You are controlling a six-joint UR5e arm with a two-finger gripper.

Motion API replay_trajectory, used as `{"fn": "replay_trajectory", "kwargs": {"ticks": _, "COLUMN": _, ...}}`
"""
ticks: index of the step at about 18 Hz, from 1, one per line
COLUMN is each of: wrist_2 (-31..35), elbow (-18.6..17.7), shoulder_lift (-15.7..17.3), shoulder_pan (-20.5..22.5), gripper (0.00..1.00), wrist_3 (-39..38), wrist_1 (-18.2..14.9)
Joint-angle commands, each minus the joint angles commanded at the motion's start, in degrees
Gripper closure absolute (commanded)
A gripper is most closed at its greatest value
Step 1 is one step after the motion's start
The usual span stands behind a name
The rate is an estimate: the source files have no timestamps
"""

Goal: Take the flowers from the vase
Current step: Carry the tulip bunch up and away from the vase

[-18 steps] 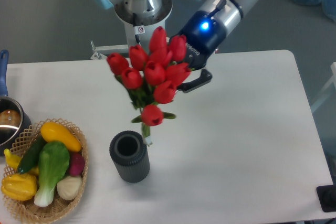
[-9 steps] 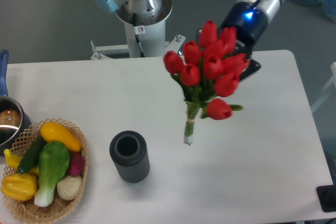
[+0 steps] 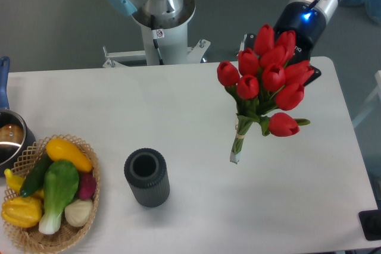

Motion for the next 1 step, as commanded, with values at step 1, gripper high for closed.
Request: {"fn": "replay_trajectory", "kwargs": {"ticks": 1, "wrist_2": 0.0, "elbow": 0.0, "shoulder_lift": 0.0, "shoulder_pan": 0.0, "gripper": 0.59, "wrist_3": 0.0, "wrist_1": 0.0}}
